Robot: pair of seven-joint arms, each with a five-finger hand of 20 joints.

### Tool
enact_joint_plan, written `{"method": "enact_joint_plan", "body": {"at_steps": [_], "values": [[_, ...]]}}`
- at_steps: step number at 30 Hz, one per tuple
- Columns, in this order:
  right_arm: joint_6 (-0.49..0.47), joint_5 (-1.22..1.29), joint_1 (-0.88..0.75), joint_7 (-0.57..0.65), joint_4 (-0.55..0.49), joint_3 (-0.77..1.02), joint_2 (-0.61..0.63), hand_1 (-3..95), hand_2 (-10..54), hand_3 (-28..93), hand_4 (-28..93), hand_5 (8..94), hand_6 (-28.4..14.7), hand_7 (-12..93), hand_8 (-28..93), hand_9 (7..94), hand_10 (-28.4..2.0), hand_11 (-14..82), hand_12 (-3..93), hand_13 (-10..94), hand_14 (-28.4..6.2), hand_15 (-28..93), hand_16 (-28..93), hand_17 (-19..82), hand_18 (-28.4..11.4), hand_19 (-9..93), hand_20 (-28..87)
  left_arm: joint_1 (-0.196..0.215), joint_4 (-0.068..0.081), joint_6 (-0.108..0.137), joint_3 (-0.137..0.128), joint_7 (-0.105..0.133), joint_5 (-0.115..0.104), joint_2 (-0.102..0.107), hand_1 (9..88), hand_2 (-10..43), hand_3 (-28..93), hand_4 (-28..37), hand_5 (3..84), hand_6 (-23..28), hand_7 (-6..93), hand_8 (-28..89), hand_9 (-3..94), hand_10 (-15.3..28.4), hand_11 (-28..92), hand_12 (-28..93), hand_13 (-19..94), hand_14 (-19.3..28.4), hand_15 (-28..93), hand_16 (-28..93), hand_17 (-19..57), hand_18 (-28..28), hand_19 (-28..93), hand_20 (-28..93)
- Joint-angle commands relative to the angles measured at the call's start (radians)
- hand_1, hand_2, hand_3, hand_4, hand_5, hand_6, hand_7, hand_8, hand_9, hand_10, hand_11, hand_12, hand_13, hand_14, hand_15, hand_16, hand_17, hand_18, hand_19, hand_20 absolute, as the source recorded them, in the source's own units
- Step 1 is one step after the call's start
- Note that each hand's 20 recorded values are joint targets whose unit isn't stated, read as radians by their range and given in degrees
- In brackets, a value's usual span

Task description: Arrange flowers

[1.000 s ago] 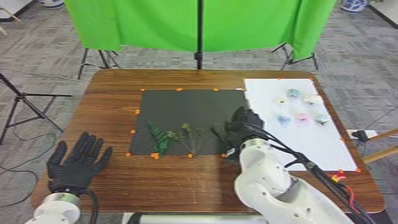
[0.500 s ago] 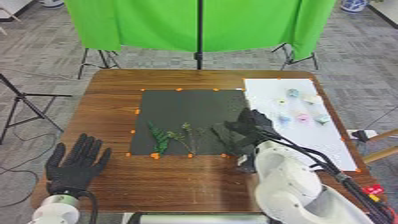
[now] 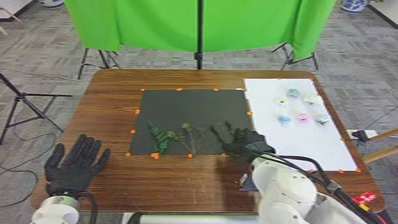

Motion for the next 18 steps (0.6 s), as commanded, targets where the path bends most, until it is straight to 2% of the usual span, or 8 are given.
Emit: {"method": "enact_joint_plan", "body": {"at_steps": [1, 4, 9, 12, 15, 18], "values": [[-0.002, -0.007, 0.037, -0.017, 0.029, -0.031, -0.063, 29.0, 12.1, 66, -14, 74.8, -9.2, 18, -5, 73.9, -23.9, 25.7, 25.0, 65, -20.1, 60, 24, 38, -28.4, 91, 28, 0.028, 0.039, 0.023, 0.018, -0.018, -0.001, -0.006, 25.4, 13.5, 76, -28.3, 44.1, 8.2, 18.6, -10, 38.3, 15.2, 30, 12, 29, 15.1, 51, -6, -5.9, 15.2, 41, 20], [-0.010, -0.023, 0.029, -0.011, 0.031, -0.028, -0.062, 28.9, 12.2, 66, -14, 74.9, -9.2, 18, -5, 73.9, -23.9, 25.6, 24.9, 65, -20.1, 60, 24, 38, -28.4, 91, 28, 0.026, 0.041, 0.021, 0.018, -0.018, -0.007, -0.005, 25.4, 13.5, 76, -28.3, 44.1, 8.2, 18.6, -10, 38.3, 15.1, 29, 12, 29, 15.2, 51, -6, -5.9, 15.1, 41, 20], [-0.032, -0.019, 0.002, 0.017, 0.020, 0.011, -0.041, 28.7, 12.3, 66, -14, 74.9, -9.3, 18, -5, 73.9, -24.0, 25.5, 24.9, 65, -20.1, 60, 24, 38, -28.4, 91, 28, 0.033, 0.039, 0.026, 0.008, -0.014, -0.005, -0.006, 25.4, 13.5, 76, -28.3, 44.1, 8.2, 18.7, -10, 38.3, 15.1, 30, 12, 29, 15.2, 51, -6, -5.9, 15.2, 41, 20], [-0.026, -0.026, -0.015, 0.021, -0.002, 0.038, -0.022, 28.4, 12.4, 66, -14, 75.5, -9.3, 22, -3, 74.0, -24.0, 25.5, 24.9, 65, -20.2, 60, 24, 38, -28.4, 91, 28, 0.035, 0.039, 0.028, 0.006, -0.014, -0.007, -0.008, 25.4, 13.6, 76, -28.3, 44.1, 8.2, 18.7, -10, 38.3, 15.0, 30, 12, 29, 15.2, 51, -6, -5.9, 15.2, 41, 20], [0.040, -0.047, -0.022, 0.001, -0.024, 0.054, -0.004, 28.3, 12.5, 66, -14, 74.7, -9.2, 30, -2, 74.0, -24.1, 25.7, 25.2, 65, -20.2, 60, 24, 38, -28.4, 91, 29, 0.038, 0.038, 0.027, 0.010, -0.014, -0.009, -0.012, 25.4, 13.7, 76, -28.3, 44.1, 8.2, 18.6, -10, 38.3, 15.1, 30, 12, 29, 15.1, 50, -6, -5.9, 15.1, 41, 20], [0.244, -0.147, -0.005, -0.027, -0.001, 0.043, 0.015, 28.1, 12.5, 67, -14, 72.6, -8.5, 41, -6, 74.3, -23.5, 27.4, 25.7, 66, -19.5, 61, 24, 38, -28.4, 92, 29, 0.033, 0.039, 0.024, 0.014, -0.016, -0.006, -0.013, 25.4, 13.6, 76, -28.3, 44.1, 8.2, 18.7, -10, 38.3, 15.1, 30, 12, 29, 15.1, 50, -6, -5.9, 15.2, 41, 20]]}}
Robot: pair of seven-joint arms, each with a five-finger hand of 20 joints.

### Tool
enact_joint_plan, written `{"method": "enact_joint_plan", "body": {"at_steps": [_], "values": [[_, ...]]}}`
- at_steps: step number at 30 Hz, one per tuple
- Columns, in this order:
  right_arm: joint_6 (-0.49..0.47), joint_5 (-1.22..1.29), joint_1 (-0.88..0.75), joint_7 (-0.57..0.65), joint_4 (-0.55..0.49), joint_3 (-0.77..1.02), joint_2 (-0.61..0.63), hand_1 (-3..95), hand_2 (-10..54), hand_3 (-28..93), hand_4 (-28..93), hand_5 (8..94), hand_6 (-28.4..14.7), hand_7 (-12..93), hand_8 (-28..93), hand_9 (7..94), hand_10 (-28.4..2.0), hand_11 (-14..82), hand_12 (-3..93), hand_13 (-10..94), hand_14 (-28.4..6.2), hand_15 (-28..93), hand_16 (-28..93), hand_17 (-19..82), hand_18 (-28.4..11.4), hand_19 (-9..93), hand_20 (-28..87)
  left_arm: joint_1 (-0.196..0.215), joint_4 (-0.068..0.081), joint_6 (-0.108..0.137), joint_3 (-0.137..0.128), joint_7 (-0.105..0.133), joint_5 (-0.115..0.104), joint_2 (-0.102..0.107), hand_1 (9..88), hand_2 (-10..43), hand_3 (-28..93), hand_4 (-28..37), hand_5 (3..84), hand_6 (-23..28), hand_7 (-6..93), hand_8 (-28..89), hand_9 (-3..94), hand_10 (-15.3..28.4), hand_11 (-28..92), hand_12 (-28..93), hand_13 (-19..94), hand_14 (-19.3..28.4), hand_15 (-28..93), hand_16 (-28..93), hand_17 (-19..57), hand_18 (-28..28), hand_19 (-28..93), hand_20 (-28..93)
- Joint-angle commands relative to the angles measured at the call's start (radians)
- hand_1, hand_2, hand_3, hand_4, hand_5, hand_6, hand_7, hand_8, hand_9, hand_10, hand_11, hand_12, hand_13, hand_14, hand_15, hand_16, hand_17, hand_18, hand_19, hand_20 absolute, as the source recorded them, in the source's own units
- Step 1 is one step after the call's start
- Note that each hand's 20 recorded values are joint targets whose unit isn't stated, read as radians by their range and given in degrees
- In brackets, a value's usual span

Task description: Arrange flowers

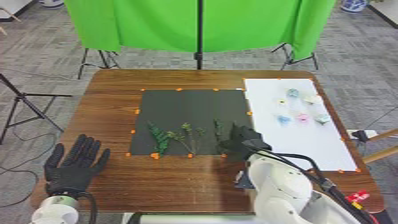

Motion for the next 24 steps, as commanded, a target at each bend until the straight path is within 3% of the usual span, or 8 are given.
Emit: {"method": "enact_joint_plan", "body": {"at_steps": [1, 5, 8, 12, 14, 16, 20, 24], "values": [[0.312, -0.163, 0.017, -0.030, 0.010, 0.013, 0.063, 28.2, 12.1, 67, -14, 72.5, -8.4, 41, -6, 74.4, -23.3, 27.9, 25.9, 66, -19.3, 61, 24, 38, -28.4, 92, 29, 0.030, 0.038, 0.024, 0.019, -0.014, -0.003, -0.013, 25.3, 13.6, 76, -28.3, 44.2, 8.2, 18.6, -10, 38.3, 15.1, 30, 12, 29, 15.1, 50, -6, -6.0, 15.2, 41, 20], [0.398, -0.150, 0.046, -0.037, 0.061, 0.094, 0.065, 33.3, 3.4, 71, -16, 69.3, -8.6, 24, -6, 70.0, -23.0, 25.4, 23.7, 64, -18.4, 60, 24, 38, -28.3, 93, 29, 0.031, 0.037, 0.003, 0.019, -0.015, 0.013, -0.009, 25.3, 13.6, 76, -28.3, 44.2, 8.2, 18.6, -10, 38.4, 15.0, 30, 12, 29, 15.1, 51, -6, -6.0, 15.2, 41, 21], [0.371, -0.193, 0.053, -0.041, 0.101, 0.141, 0.092, 41.2, -7.7, 73, -20, 57.2, -10.5, 15, -7, 59.9, -22.5, 20.5, 19.4, 58, -17.8, 59, 21, 37, -26.6, 93, 29, 0.037, 0.042, -0.042, 0.017, -0.025, 0.043, -0.005, 25.4, 13.7, 76, -28.3, 43.9, 8.1, 18.5, -10, 38.2, 15.0, 29, 12, 28, 15.2, 50, -6, -6.0, 15.2, 41, 20], [0.362, -0.173, 0.087, -0.008, 0.175, 0.142, 0.123, 49.5, -9.5, 76, -27, 53.6, -9.7, 13, -8, 55.9, -21.6, 17.8, 17.9, 55, -17.4, 58, 20, 36, -26.8, 93, 30, 0.034, 0.042, -0.067, 0.018, -0.025, 0.053, -0.001, 25.3, 13.7, 76, -28.3, 43.1, 7.9, 17.8, -10, 37.5, 15.0, 28, 12, 28, 14.9, 49, -6, -6.3, 15.1, 40, 20], [0.316, -0.169, 0.102, -0.018, 0.206, 0.137, 0.133, 53.4, -9.5, 74, -28, 56.2, -8.3, 14, -9, 58.5, -20.1, 18.2, 17.9, 57, -15.4, 56, 25, 36, -26.7, 92, 31, 0.030, 0.053, -0.090, 0.018, -0.038, 0.081, -0.001, 25.3, 13.7, 76, -28.3, 42.9, 7.8, 17.6, -10, 37.4, 15.0, 28, 12, 28, 14.9, 49, -6, -6.3, 15.0, 40, 20], [0.295, -0.169, 0.116, -0.027, 0.233, 0.126, 0.130, 55.1, -9.5, 73, -28, 57.4, -7.3, 15, -9, 59.5, -19.3, 18.3, 18.1, 58, -13.9, 54, 29, 36, -26.8, 92, 33, 0.033, 0.052, -0.084, 0.018, -0.040, 0.104, -0.002, 25.4, 13.7, 75, -28.3, 42.5, 7.6, 17.2, -10, 37.1, 14.9, 27, 12, 28, 14.8, 48, -6, -6.3, 15.0, 40, 20], [0.267, -0.165, 0.145, -0.008, 0.271, 0.093, 0.125, 56.6, -9.5, 72, -28, 57.9, -6.1, 15, -10, 58.7, -18.1, 16.5, 17.3, 58, -13.3, 53, 30, 36, -26.7, 91, 33, 0.031, 0.053, -0.100, 0.018, -0.044, 0.115, -0.003, 25.3, 13.6, 75, -28.3, 42.0, 7.5, 16.7, -10, 36.8, 14.9, 27, 12, 28, 14.7, 48, -5, -6.5, 14.9, 39, 20], [0.196, -0.140, 0.151, 0.006, 0.302, 0.090, 0.101, 59.9, -9.5, 69, -28, 60.8, -5.8, 15, -10, 58.0, -18.2, 15.3, 16.9, 58, -12.3, 52, 32, 36, -26.4, 91, 34, 0.013, 0.051, -0.065, 0.026, -0.057, 0.208, -0.007, 25.2, 13.6, 75, -28.3, 41.9, 7.5, 16.4, -9, 36.6, 14.9, 26, 12, 27, 14.7, 47, -5, -6.6, 14.9, 39, 19]]}}
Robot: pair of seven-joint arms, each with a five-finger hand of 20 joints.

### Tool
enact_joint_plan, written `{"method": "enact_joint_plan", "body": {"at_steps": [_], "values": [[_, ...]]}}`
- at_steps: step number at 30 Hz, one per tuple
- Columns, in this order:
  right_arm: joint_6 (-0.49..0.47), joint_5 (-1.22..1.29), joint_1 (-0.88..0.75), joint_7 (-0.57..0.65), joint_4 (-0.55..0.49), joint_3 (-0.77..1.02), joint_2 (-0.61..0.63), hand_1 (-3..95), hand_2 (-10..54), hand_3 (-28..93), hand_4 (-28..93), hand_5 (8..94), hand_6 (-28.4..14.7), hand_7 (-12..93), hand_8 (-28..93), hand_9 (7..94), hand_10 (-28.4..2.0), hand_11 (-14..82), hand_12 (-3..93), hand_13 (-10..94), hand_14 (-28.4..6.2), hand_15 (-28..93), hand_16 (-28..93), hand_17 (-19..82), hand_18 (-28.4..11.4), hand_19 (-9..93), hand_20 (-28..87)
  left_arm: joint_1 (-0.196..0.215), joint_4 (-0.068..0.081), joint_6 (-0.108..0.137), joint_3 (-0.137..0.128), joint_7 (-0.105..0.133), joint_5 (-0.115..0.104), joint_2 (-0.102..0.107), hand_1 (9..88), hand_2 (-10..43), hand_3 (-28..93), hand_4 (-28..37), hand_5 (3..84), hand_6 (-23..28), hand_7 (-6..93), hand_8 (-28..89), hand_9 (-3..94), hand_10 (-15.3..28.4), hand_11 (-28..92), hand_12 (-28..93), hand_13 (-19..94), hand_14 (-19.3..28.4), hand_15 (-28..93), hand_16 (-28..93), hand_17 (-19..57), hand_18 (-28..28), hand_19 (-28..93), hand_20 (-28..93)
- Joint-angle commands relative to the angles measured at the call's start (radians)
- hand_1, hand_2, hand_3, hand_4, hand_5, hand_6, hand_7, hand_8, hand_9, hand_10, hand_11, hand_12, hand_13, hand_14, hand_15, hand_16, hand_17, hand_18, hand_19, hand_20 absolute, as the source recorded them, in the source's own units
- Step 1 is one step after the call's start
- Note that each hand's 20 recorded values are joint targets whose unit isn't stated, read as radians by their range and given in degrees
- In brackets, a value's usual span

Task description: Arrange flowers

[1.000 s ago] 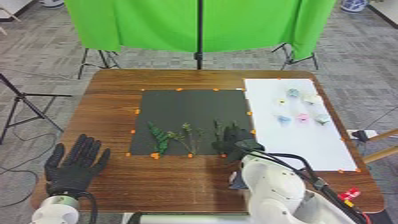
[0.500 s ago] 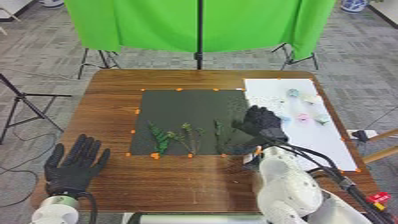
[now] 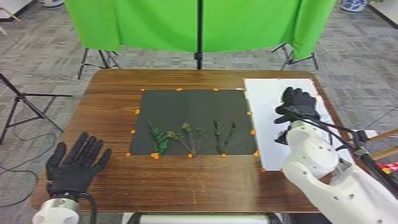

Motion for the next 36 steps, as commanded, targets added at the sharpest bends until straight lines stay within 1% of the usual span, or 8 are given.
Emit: {"method": "enact_joint_plan", "body": {"at_steps": [1, 9, 12, 18, 21, 22, 27, 36], "values": [[-0.090, 0.036, 0.018, 0.043, 0.048, -0.024, -0.025, 60.3, -9.5, 69, -28, 60.7, -5.9, 15, -10, 57.5, -18.5, 14.9, 16.8, 58, -12.3, 51, 32, 36, -26.5, 91, 34, 0.002, 0.018, 0.025, 0.023, -0.025, 0.103, -0.009, 25.2, 13.6, 75, -28.3, 41.9, 7.5, 16.3, -9, 36.5, 14.9, 26, 13, 27, 14.6, 47, -5, -6.6, 14.9, 39, 19], [-0.103, 0.051, 0.010, 0.059, 0.128, -0.052, -0.063, 56.5, -9.5, 68, -28, 57.9, -6.2, 14, -9, 56.8, -19.0, 13.5, 15.8, 60, -14.2, 51, 26, 37, -25.9, 90, 34, -0.016, 0.015, 0.037, 0.034, -0.026, 0.129, -0.010, 25.2, 13.5, 75, -28.3, 41.9, 7.6, 16.6, -9, 36.0, 14.8, 26, 13, 27, 14.4, 47, -5, -6.6, 14.7, 39, 19], [-0.048, 0.025, 0.009, 0.068, 0.164, -0.069, -0.072, 61.5, -9.5, 60, -28, 62.4, -5.3, 18, -9, 63.6, -18.0, 20.6, 19.4, 62, -11.2, 48, 30, 38, -25.1, 90, 33, -0.021, 0.017, 0.033, 0.036, -0.024, 0.142, -0.008, 25.1, 13.4, 75, -28.3, 41.8, 7.6, 16.5, -9, 35.7, 14.8, 26, 13, 27, 14.4, 47, -5, -6.6, 14.5, 39, 19], [0.007, 0.001, -0.013, 0.066, 0.176, -0.062, -0.074, 71.0, -9.5, 60, -28, 70.5, -2.1, 33, 17, 78.2, -12.4, 20.0, 50.5, 70, -6.5, 48, 42, 39, -23.0, 89, 37, -0.020, 0.016, 0.030, 0.039, -0.022, 0.135, -0.010, 25.1, 13.3, 75, -28.3, 41.8, 7.6, 16.5, -9, 35.6, 15.0, 26, 13, 26, 14.5, 46, -5, -6.6, 14.5, 38, 19], [0.044, -0.013, -0.015, 0.061, 0.168, -0.062, -0.071, 71.7, -9.5, 61, -28, 71.1, -1.9, 38, 20, 78.9, -12.7, 20.4, 52.1, 70, -6.1, 48, 43, 39, -22.7, 89, 38, -0.016, 0.015, 0.033, 0.038, -0.018, 0.128, -0.011, 25.1, 13.2, 75, -28.3, 41.8, 7.7, 16.5, -9, 35.6, 14.9, 26, 13, 26, 14.5, 46, -5, -6.6, 14.5, 38, 19], [0.051, -0.015, -0.015, 0.058, 0.160, -0.059, -0.071, 71.8, -9.5, 61, -28, 71.2, -1.9, 38, 20, 79.0, -12.8, 20.5, 52.4, 70, -6.1, 48, 43, 39, -22.6, 89, 38, -0.011, 0.014, 0.032, 0.044, -0.002, 0.112, 0.004, 25.1, 13.2, 75, -28.3, 41.8, 7.7, 16.5, -9, 35.6, 14.9, 26, 13, 26, 14.5, 46, -4, -6.7, 14.5, 38, 19], [0.120, -0.043, 0.006, 0.005, 0.079, -0.072, -0.059, 71.7, -9.5, 62, -28, 71.4, -2.0, 39, 20, 79.2, -13.0, 20.2, 53.1, 70, -6.3, 48, 44, 40, -22.4, 88, 38, -0.001, 0.010, 0.034, 0.045, 0.021, 0.091, 0.018, 25.0, 13.1, 75, -28.3, 41.8, 7.6, 16.7, -9, 35.5, 14.8, 26, 13, 27, 14.4, 46, -4, -6.7, 14.5, 38, 19], [0.107, 0.042, 0.181, -0.142, -0.052, -0.186, -0.156, 70.7, -9.5, 65, -28, 71.4, -1.9, 40, 20, 79.2, -13.0, 20.0, 53.4, 70, -6.4, 48, 44, 40, -22.3, 87, 38, -0.021, 0.019, 0.043, 0.067, 0.025, 0.084, 0.018, 25.0, 12.8, 75, -28.3, 41.8, 7.5, 16.8, -9, 35.5, 14.8, 26, 13, 27, 14.4, 46, -4, -6.7, 14.6, 38, 19]]}}
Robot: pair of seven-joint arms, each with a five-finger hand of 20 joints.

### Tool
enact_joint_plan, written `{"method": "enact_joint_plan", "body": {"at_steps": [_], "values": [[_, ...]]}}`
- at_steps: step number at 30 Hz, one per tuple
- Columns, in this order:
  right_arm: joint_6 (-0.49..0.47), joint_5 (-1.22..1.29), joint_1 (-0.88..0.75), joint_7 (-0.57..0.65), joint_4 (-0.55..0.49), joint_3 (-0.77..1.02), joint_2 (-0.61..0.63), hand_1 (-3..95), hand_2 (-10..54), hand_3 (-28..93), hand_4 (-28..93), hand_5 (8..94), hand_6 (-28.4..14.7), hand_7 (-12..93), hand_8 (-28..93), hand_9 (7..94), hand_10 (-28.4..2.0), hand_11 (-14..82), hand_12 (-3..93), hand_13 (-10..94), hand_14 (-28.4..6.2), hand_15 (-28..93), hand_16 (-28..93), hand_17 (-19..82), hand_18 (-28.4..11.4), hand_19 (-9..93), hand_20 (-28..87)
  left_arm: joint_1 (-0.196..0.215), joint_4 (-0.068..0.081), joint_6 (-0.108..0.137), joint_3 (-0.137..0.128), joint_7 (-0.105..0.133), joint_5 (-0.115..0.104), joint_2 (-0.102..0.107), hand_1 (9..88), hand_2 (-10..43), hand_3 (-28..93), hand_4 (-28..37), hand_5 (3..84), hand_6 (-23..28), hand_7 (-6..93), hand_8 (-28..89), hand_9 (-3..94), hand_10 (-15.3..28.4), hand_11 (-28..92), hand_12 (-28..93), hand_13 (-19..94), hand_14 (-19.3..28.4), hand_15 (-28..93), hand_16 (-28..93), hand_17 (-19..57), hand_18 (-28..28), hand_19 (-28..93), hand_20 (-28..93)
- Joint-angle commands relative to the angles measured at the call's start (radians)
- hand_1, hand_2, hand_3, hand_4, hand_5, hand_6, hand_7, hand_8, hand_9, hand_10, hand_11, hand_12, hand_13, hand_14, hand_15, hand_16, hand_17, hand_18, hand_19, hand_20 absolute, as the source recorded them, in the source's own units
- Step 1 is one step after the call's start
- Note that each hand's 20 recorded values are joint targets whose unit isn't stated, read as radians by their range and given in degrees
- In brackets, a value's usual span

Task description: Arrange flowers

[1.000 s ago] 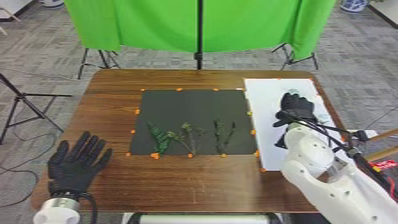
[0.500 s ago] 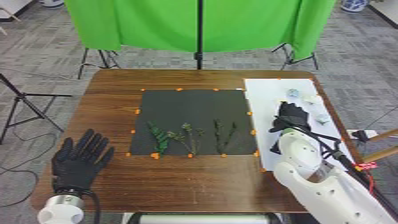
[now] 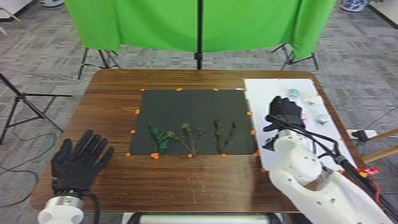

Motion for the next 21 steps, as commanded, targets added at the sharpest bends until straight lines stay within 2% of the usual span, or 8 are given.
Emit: {"method": "enact_joint_plan", "body": {"at_steps": [1, 8, 10, 13, 17, 18, 19, 21], "values": [[-0.014, 0.079, 0.226, -0.108, -0.086, -0.155, -0.112, 70.6, -9.5, 65, -28, 71.3, -1.9, 40, 20, 79.1, -13.0, 20.0, 53.5, 70, -6.4, 48, 44, 40, -22.3, 87, 38, 0.007, 0.014, 0.020, 0.024, 0.000, -0.015, 0.002, 25.0, 12.8, 75, -28.3, 41.8, 7.5, 16.9, -9, 35.5, 14.8, 26, 13, 27, 14.4, 46, -4, -6.7, 14.6, 38, 19], [-0.070, 0.133, 0.442, -0.249, -0.014, -0.390, -0.230, 70.4, -9.5, 66, -28, 71.3, -1.9, 40, 20, 79.0, -13.3, 19.8, 53.2, 70, -6.5, 48, 44, 40, -22.7, 87, 38, 0.047, 0.001, 0.044, 0.007, 0.038, -0.027, 0.022, 25.1, 12.7, 75, -28.3, 41.9, 7.6, 16.8, -9, 35.5, 14.8, 26, 13, 27, 14.4, 46, -4, -6.7, 14.5, 38, 19], [-0.081, 0.140, 0.492, -0.299, 0.025, -0.452, -0.264, 70.3, -9.5, 66, -28, 71.2, -2.0, 40, 20, 78.9, -13.3, 19.9, 53.2, 70, -6.6, 48, 44, 40, -22.7, 87, 38, 0.044, 0.005, 0.048, 0.011, 0.046, -0.037, 0.029, 25.0, 12.7, 75, -28.3, 41.9, 7.7, 16.8, -9, 35.5, 14.8, 26, 13, 27, 14.4, 46, -4, -6.6, 14.5, 38, 19], [-0.146, 0.133, 0.528, -0.369, 0.094, -0.498, -0.327, 70.2, -9.5, 66, -28, 71.1, -2.0, 40, 20, 78.8, -13.3, 20.0, 53.2, 69, -6.5, 49, 44, 40, -22.7, 88, 38, 0.004, 0.025, 0.059, 0.018, 0.032, -0.037, 0.026, 25.0, 12.7, 75, -28.3, 42.0, 7.7, 16.8, -10, 35.5, 14.8, 26, 13, 27, 14.4, 46, -4, -6.6, 14.5, 38, 19], [-0.185, 0.124, 0.547, -0.380, 0.140, -0.556, -0.374, 70.0, -9.5, 66, -28, 70.5, -1.8, 41, 20, 78.2, -12.8, 20.0, 53.3, 69, -6.4, 49, 44, 39, -22.4, 87, 39, -0.045, 0.042, 0.047, 0.035, 0.029, -0.033, 0.038, 25.0, 12.7, 75, -28.3, 42.0, 7.7, 16.9, -10, 35.5, 14.8, 27, 13, 27, 14.4, 46, -4, -6.6, 14.5, 38, 19], [-0.186, 0.114, 0.547, -0.386, 0.156, -0.565, -0.386, 69.9, -9.5, 66, -28, 70.3, -1.7, 41, 20, 78.1, -12.7, 20.1, 53.3, 69, -6.3, 49, 44, 39, -22.4, 87, 39, -0.056, 0.044, 0.052, 0.040, 0.028, -0.031, 0.041, 25.0, 12.7, 76, -28.3, 42.0, 7.7, 16.9, -10, 35.5, 14.9, 27, 13, 27, 14.4, 46, -4, -6.6, 14.5, 38, 19], [-0.173, 0.120, 0.560, -0.366, 0.142, -0.602, -0.375, 69.9, -9.5, 66, -28, 70.1, -1.5, 41, 20, 78.0, -12.7, 20.2, 53.3, 69, -6.2, 49, 44, 39, -22.3, 87, 39, -0.040, 0.030, 0.046, 0.047, 0.048, -0.037, 0.052, 25.0, 12.7, 76, -28.3, 42.0, 7.7, 16.9, -10, 35.5, 14.9, 27, 13, 27, 14.4, 46, -4, -6.6, 14.5, 38, 19], [-0.167, 0.104, 0.574, -0.370, 0.186, -0.622, -0.404, 69.6, -9.5, 66, -28, 69.8, -1.4, 42, 20, 78.0, -12.6, 20.2, 53.2, 69, -6.2, 49, 44, 39, -22.4, 87, 39, -0.073, 0.044, 0.047, 0.051, 0.028, -0.034, 0.050, 25.0, 12.7, 76, -28.3, 42.1, 7.7, 16.9, -10, 35.5, 14.9, 27, 13, 27, 14.4, 46, -4, -6.6, 14.5, 38, 19]]}}
